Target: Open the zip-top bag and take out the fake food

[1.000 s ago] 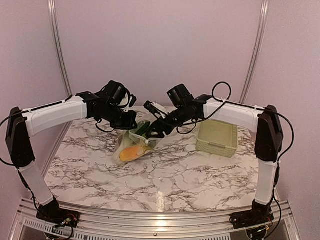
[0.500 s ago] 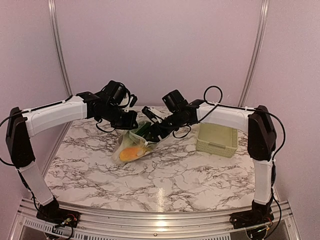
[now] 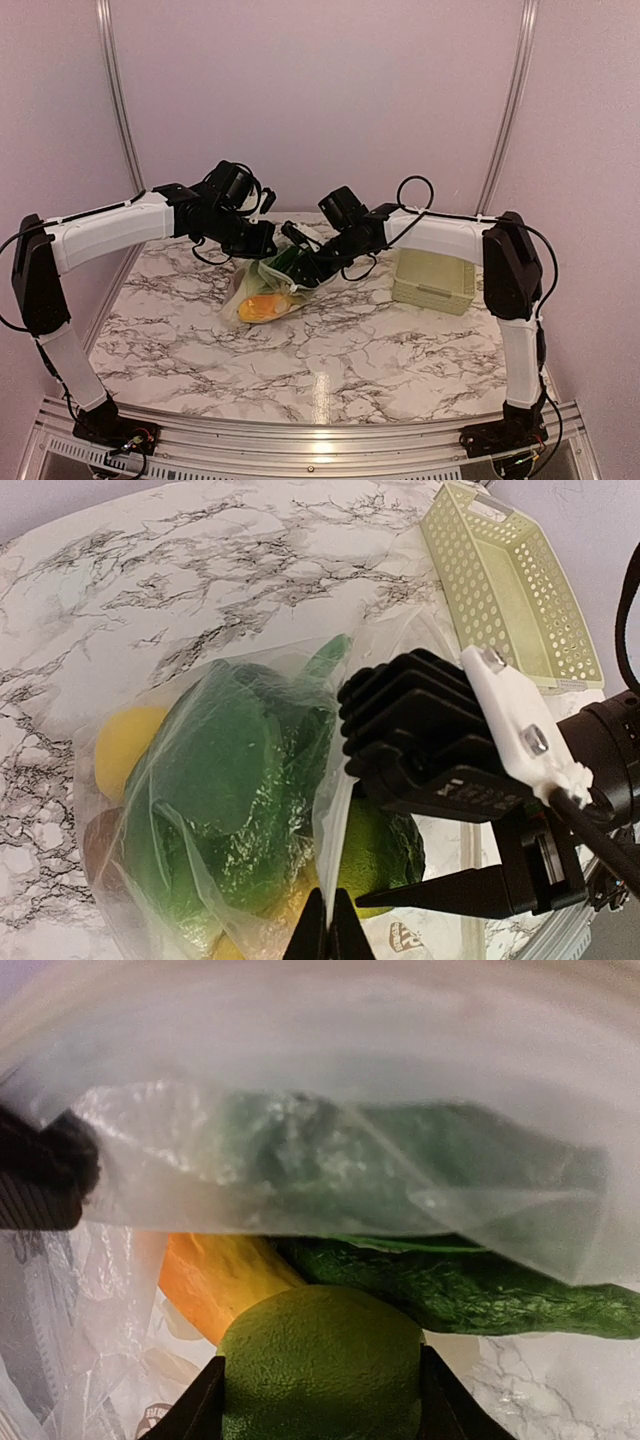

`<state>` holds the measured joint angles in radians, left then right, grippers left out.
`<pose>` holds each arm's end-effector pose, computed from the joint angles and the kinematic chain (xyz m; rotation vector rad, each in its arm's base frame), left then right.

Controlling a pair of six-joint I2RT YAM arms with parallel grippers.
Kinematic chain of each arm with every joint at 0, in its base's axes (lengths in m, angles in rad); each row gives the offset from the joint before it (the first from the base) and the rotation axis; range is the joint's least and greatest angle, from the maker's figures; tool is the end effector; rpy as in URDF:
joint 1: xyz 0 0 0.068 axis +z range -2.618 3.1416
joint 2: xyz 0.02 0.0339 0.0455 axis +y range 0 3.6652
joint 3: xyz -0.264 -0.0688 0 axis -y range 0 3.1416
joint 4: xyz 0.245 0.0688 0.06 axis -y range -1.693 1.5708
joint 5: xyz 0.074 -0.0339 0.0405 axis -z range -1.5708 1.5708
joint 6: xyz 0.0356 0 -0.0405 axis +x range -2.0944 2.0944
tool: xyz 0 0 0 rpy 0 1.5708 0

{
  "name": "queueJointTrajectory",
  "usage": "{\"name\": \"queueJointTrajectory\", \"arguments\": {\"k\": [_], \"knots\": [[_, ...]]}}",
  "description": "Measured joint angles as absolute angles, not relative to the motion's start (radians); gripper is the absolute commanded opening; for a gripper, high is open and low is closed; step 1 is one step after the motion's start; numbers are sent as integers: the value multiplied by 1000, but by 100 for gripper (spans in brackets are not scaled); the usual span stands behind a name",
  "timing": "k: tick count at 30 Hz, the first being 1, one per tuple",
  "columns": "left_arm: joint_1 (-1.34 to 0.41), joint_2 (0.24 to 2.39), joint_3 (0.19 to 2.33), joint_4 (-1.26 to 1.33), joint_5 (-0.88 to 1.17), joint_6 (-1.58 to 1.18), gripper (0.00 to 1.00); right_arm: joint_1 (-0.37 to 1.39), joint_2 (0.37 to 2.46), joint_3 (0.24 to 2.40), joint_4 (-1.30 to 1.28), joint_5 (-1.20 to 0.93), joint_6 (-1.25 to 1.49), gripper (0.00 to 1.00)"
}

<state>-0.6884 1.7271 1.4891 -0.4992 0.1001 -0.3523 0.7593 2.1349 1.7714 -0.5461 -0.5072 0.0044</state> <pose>0.3023 -0.2533 0.3013 0.4522 2.3483 -0.6302 0.3334 0.3402 0.2226 -1.1530 2.2915 0.9413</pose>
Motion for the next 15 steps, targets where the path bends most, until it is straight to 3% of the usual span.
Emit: {"name": "queueJointTrajectory", "arguments": {"k": [5, 15], "knots": [[-688, 1728, 1489, -500, 100, -347, 0, 759, 2140, 1807, -570, -503, 4, 38], [-688, 1732, 1489, -500, 97, -327, 0, 752, 2139, 1836, -558, -506, 34, 35]]}}
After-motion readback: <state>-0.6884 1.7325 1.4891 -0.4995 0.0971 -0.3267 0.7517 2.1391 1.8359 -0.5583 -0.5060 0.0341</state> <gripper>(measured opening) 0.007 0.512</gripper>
